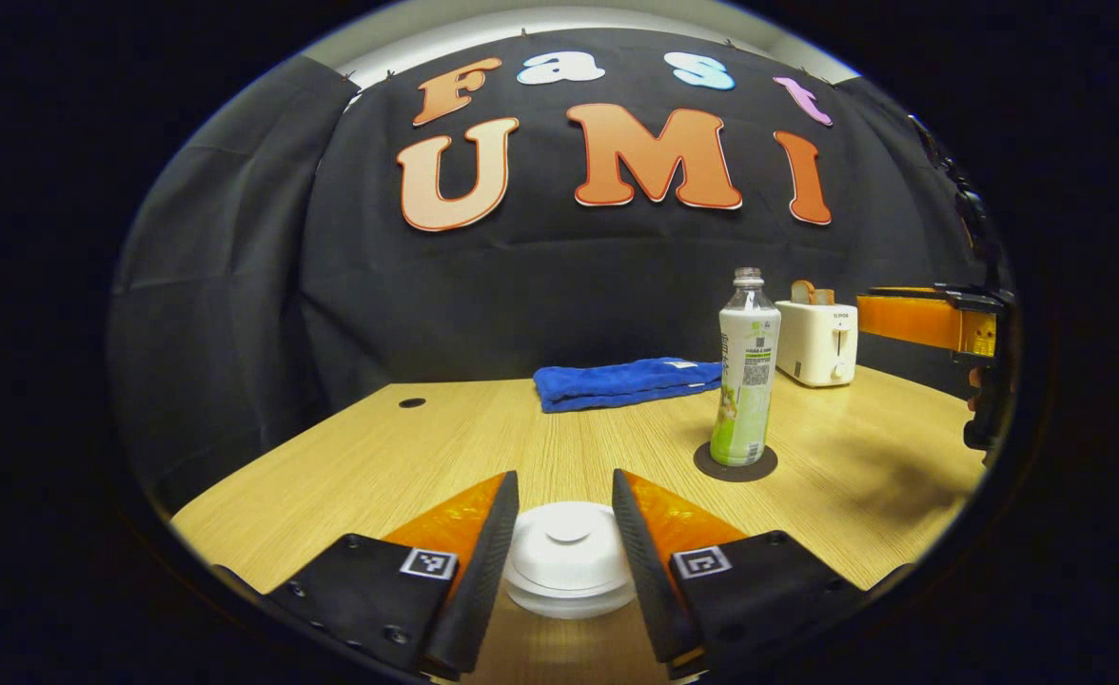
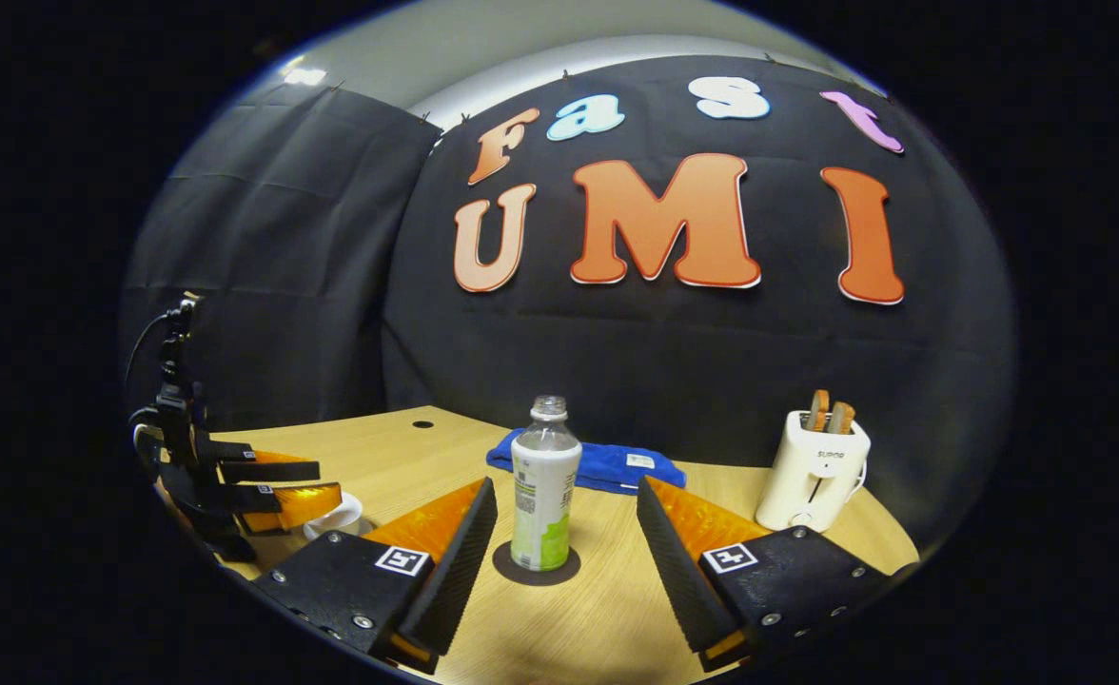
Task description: Open the teacup lid with one hand, grasp the water bottle and pour water into the teacup with the other hand; after pouring, place the water bottle on the coaster and then close the teacup lid.
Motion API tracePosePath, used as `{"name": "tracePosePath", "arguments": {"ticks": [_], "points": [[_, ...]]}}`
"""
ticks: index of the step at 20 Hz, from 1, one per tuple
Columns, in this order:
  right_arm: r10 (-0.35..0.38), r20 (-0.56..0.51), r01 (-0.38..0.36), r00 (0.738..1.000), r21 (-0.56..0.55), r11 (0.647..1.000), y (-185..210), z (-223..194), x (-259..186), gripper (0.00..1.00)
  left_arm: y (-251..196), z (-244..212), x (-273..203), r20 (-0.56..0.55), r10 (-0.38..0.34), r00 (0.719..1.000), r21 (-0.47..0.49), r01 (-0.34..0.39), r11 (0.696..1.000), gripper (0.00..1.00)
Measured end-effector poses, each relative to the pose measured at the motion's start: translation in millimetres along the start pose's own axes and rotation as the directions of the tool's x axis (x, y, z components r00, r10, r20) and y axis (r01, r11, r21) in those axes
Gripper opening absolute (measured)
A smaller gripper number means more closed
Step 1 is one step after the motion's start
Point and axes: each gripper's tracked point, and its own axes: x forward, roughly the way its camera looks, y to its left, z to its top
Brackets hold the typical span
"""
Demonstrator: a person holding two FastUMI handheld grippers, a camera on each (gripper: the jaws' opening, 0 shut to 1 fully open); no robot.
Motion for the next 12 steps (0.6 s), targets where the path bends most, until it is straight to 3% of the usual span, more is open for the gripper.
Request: {"name": "tracePosePath", "arguments": {"ticks": [1, 4, 7, 12], "points": [[-0.029, 0.007, 0.029, 1.0, -0.014, 0.999, -4, 5, -4, 0.89, 1, 9, -3, 0.016, 0.01, 1.0, 0.003, -0.01, 1.0, 0.76], [-0.085, 0.042, 0.086, 0.995, -0.021, 0.996, -9, 20, -17, 0.89, -6, 48, -13, 0.1, 0.008, 0.995, -0.018, -0.007, 1.0, 0.87], [-0.125, 0.057, 0.126, 0.99, -0.012, 0.992, -12, 31, -31, 0.89, -11, 89, -27, 0.187, 0.02, 0.982, -0.043, -0.012, 0.999, 0.93], [-0.174, 0.106, 0.173, 0.979, 0.01, 0.985, -17, 58, -54, 0.89, -12, 149, -45, 0.295, 0.041, 0.954, -0.09, -0.015, 0.996, 0.91]]}}
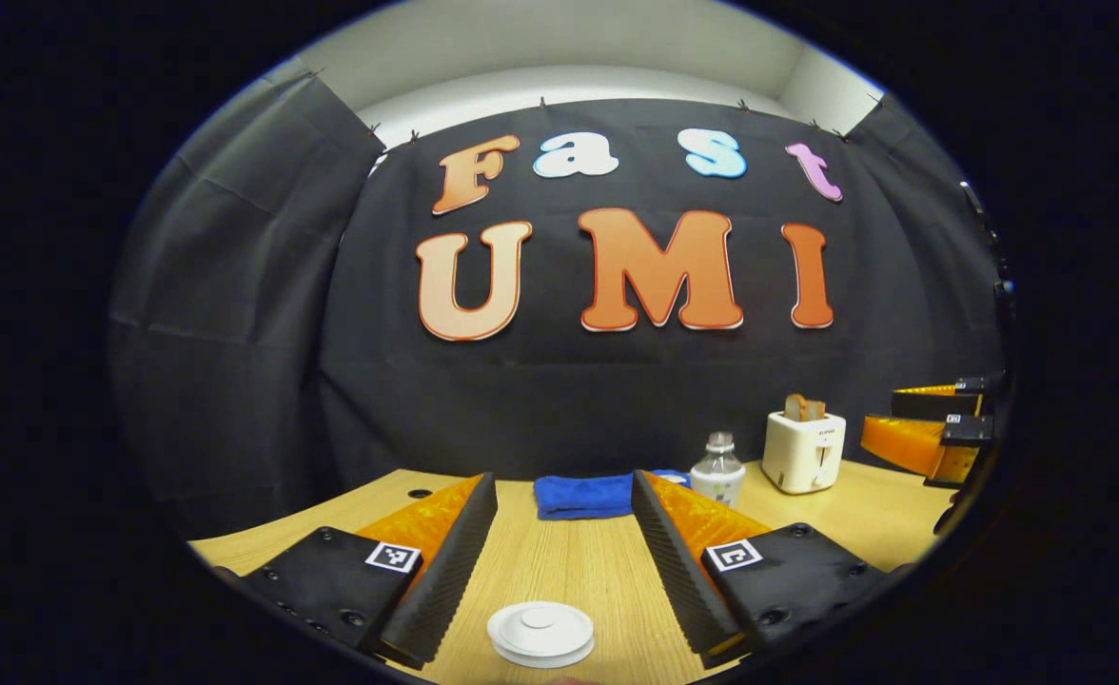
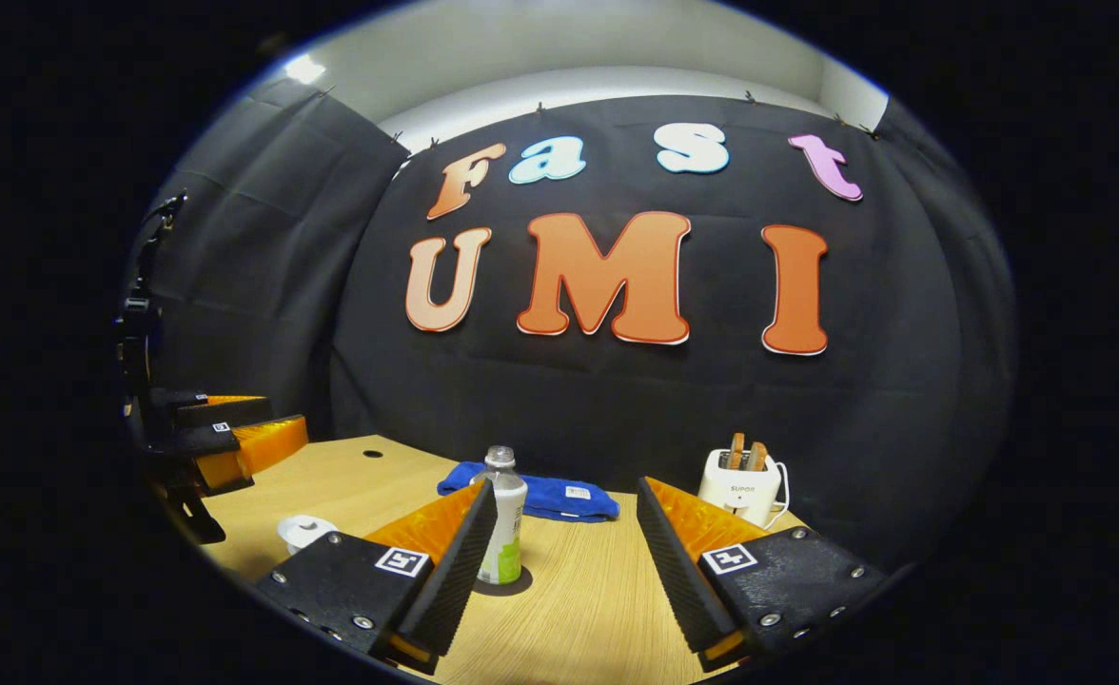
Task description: Open the teacup lid with one hand, grasp the water bottle and pour water into the teacup with the other hand; after pouring, place the water bottle on the coaster and then close the teacup lid.
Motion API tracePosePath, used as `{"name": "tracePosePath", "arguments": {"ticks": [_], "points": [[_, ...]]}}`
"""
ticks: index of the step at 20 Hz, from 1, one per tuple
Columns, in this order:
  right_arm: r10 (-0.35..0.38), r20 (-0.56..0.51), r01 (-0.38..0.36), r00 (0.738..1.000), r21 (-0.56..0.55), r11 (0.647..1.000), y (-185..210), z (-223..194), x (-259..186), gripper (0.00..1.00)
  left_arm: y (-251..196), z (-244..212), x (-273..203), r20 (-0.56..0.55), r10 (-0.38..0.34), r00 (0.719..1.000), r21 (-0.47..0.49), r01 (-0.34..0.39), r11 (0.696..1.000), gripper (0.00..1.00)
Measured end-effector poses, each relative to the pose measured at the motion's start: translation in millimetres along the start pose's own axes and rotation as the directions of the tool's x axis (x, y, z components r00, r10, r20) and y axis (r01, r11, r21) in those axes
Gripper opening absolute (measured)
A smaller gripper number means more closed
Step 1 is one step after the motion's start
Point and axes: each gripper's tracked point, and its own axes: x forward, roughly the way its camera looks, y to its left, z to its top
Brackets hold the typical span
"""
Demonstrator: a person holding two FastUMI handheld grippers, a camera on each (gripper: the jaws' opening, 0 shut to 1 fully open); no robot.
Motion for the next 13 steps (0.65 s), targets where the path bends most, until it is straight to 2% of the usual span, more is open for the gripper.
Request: {"name": "tracePosePath", "arguments": {"ticks": [3, 6, 9, 13], "points": [[-0.019, 0.008, 0.019, 1.0, -0.002, 1.0, -3, 10, -7, 0.89, 16, 19, -2, 0.019, 0.074, 0.997, 0.045, -0.074, 0.996, 0.94], [-0.051, 0.01, 0.051, 0.999, 0.014, 0.999, -15, 19, -10, 0.89, 14, 36, -3, 0.051, 0.065, 0.997, 0.01, -0.065, 0.998, 0.96], [-0.097, 0.033, 0.098, 0.995, -0.016, 0.995, -28, 25, -12, 0.89, 17, 41, -6, 0.062, 0.056, 0.996, -0.013, -0.056, 0.998, 0.93], [-0.076, 0.039, 0.076, 0.996, -0.004, 0.997, -26, 26, -13, 0.89, 15, 48, -8, 0.085, 0.04, 0.996, -0.029, -0.037, 0.999, 0.93]]}}
